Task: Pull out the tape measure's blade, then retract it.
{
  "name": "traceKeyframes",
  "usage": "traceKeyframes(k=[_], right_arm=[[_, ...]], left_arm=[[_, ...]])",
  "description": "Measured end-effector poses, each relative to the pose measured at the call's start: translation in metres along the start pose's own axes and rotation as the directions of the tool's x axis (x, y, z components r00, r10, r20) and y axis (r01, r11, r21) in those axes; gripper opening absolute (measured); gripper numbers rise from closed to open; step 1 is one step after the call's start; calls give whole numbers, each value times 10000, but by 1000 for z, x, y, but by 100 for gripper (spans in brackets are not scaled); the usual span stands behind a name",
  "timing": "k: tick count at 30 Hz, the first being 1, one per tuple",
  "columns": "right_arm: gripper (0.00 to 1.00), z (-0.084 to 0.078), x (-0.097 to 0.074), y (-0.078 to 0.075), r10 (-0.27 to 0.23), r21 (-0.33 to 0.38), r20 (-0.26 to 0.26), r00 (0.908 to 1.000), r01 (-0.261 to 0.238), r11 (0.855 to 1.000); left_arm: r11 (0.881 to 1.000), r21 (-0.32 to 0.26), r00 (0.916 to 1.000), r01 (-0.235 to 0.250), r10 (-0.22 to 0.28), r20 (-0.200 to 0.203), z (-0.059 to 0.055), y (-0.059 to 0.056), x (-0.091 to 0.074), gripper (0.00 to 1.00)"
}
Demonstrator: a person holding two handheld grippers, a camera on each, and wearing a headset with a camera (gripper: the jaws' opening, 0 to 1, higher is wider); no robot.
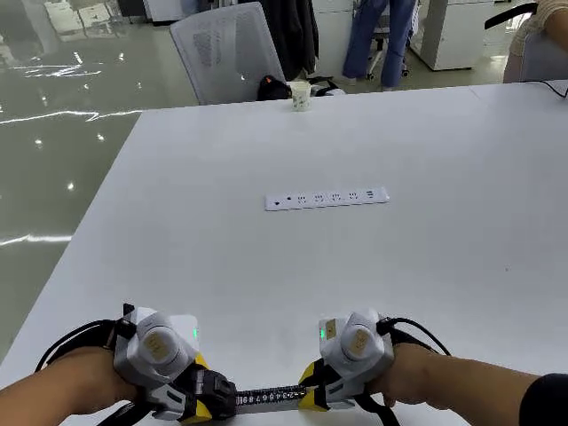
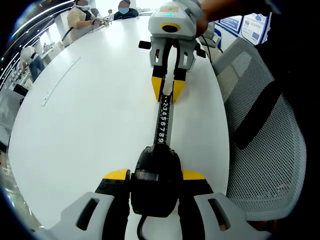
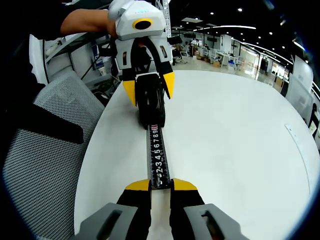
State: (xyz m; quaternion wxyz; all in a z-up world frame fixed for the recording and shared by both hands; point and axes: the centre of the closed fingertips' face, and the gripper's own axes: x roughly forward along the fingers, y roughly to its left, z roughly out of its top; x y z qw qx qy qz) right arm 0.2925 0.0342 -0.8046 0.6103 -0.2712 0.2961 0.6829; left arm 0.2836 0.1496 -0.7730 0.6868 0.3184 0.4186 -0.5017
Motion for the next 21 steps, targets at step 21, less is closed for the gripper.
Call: traceKeyframes(k=[21], right_arm=[[10,-13,-11,-1,-187,53,-129,9997,188,9998]], left_arm=[[10000,26,10000,71,-71,64,0,1,0,31]])
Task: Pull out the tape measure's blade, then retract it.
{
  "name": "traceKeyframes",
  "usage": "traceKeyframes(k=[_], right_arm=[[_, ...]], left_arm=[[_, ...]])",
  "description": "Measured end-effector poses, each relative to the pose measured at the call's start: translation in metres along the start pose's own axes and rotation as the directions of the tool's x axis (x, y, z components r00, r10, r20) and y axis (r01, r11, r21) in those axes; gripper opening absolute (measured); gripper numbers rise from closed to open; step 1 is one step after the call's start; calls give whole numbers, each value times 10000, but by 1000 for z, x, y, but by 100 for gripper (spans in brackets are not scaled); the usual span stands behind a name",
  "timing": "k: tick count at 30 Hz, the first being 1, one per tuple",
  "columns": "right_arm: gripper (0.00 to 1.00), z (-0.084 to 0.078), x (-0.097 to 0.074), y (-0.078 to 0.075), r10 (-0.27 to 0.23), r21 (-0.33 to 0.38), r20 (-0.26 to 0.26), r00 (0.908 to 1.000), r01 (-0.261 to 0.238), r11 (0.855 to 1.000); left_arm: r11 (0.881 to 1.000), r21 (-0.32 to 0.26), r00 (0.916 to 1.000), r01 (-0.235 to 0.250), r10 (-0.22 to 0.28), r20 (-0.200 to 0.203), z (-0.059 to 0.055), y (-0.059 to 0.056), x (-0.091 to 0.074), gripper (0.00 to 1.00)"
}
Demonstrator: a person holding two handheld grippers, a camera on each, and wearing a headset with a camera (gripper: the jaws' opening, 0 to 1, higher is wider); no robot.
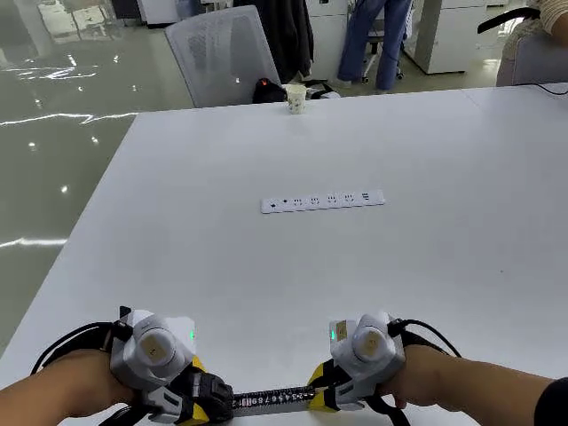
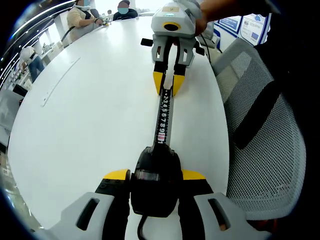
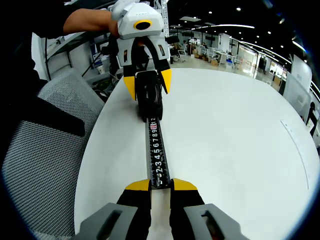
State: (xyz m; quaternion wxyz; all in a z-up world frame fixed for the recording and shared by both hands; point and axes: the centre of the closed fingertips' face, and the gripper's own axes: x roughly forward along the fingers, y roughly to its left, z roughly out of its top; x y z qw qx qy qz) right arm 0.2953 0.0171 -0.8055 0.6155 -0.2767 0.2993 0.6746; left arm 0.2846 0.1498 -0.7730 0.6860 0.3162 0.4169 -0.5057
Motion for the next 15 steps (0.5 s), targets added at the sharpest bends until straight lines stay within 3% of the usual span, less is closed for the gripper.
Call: traceKeyframes(k=[15], right_arm=[[10,-9,-8,0,-110,133,38,9999,109,9999]], left_arm=[[10000,10,10000,-4,4,64,1,-1,0,31]])
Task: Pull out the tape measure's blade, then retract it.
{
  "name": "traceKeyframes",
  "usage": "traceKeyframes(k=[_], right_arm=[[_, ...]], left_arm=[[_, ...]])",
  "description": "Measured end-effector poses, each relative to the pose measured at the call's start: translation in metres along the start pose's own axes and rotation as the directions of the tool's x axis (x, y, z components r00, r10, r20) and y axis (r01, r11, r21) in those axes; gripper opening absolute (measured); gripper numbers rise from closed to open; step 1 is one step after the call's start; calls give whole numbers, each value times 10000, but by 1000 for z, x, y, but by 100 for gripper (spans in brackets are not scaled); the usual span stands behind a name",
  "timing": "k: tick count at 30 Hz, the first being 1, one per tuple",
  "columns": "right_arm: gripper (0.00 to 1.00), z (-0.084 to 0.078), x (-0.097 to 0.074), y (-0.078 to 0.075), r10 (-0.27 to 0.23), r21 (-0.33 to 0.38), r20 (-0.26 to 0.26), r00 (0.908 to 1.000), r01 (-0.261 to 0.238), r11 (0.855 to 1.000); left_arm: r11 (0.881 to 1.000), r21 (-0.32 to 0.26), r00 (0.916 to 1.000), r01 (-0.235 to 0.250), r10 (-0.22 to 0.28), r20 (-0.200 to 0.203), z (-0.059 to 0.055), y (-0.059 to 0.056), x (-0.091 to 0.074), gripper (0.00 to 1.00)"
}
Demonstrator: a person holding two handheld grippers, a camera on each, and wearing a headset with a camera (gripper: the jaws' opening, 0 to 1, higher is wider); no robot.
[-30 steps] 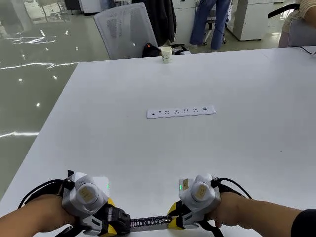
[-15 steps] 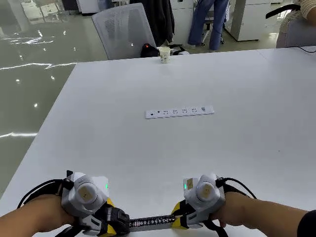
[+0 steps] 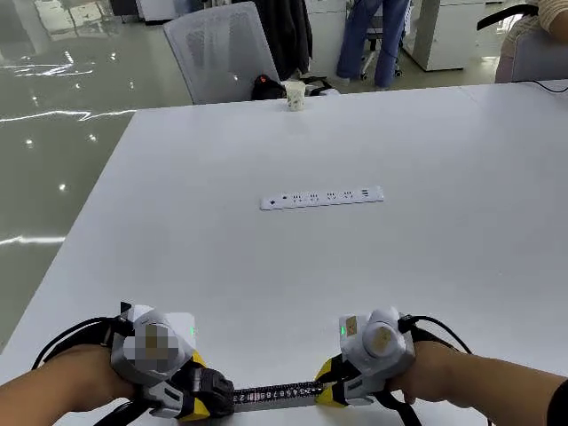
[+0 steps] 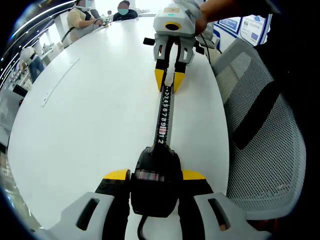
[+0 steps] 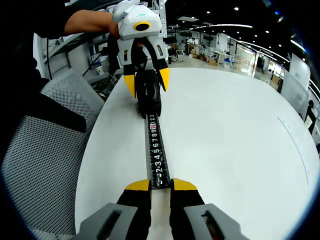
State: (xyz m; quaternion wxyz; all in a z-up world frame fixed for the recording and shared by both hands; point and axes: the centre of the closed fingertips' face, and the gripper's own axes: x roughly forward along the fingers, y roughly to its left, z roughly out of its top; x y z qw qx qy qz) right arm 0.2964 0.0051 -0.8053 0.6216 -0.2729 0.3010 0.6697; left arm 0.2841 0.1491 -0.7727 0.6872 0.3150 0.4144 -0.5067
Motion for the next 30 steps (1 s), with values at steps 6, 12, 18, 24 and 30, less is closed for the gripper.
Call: traceKeyframes(k=[6,12,18,24,30], right_arm=[[10,-4,-3,0,-29,8,-36,10000,29,10000],[10,-6,-5,-1,-62,73,-35,10000,62,10000],[10,-9,-8,-1,-91,76,-55,9999,91,9999],[10,-12,-11,-2,-110,147,-63,9999,111,9998],[10,-15,-13,-2,-115,152,-80,9999,116,9998]], left_arm=[[10000,19,10000,-18,18,-5,0,0,0,31],[10000,11,10000,-26,26,10,0,0,0,31],[10000,14,10000,-21,21,9,0,-1,0,31],[10000,10,10000,-28,28,11,0,-1,0,31],[10000,1,10000,-39,39,32,0,-1,0,31]])
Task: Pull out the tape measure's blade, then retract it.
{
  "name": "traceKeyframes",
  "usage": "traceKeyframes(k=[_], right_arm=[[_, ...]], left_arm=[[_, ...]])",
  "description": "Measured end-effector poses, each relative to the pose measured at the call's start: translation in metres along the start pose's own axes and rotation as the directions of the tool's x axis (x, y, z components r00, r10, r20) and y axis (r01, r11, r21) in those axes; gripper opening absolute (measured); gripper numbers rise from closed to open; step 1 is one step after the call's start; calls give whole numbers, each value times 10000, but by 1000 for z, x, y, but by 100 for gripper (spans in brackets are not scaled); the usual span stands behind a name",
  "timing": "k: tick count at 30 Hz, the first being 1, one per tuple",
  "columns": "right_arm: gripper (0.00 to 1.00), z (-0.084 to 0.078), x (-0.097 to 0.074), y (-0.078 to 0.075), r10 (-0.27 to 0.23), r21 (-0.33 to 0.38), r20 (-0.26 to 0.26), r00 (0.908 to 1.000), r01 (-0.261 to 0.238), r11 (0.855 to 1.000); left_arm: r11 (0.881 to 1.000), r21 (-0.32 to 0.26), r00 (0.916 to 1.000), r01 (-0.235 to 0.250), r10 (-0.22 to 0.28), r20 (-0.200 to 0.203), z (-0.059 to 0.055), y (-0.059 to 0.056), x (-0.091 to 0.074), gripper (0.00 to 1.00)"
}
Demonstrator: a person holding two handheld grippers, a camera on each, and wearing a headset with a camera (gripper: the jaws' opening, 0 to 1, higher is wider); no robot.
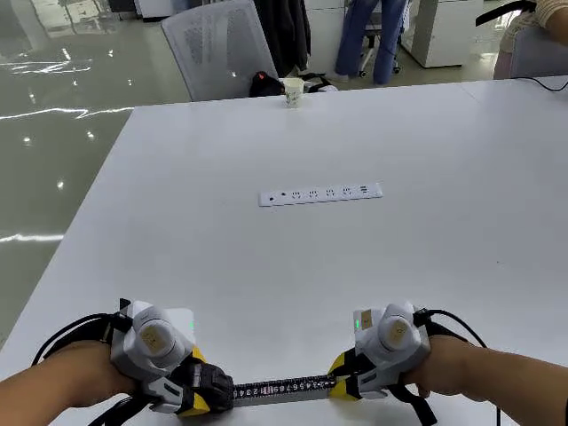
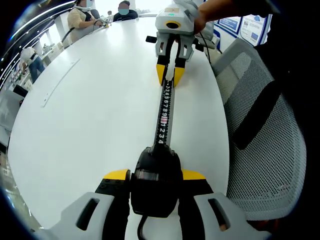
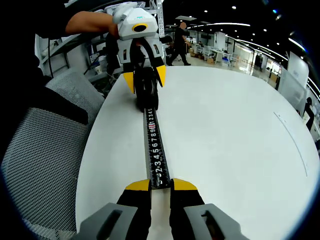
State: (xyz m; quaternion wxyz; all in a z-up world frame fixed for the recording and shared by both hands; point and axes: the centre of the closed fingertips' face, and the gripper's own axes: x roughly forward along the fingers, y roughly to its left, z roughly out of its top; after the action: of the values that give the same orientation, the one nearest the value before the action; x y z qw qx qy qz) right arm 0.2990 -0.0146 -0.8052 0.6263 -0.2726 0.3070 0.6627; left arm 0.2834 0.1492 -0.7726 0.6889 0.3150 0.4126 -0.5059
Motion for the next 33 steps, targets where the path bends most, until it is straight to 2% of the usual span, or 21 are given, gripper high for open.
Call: traceKeyframes(k=[33], right_arm=[[10,-12,-12,-2,-88,161,1,10000,88,9998]], left_arm=[[10000,-8,10000,-30,30,21,0,-1,-1,31]])
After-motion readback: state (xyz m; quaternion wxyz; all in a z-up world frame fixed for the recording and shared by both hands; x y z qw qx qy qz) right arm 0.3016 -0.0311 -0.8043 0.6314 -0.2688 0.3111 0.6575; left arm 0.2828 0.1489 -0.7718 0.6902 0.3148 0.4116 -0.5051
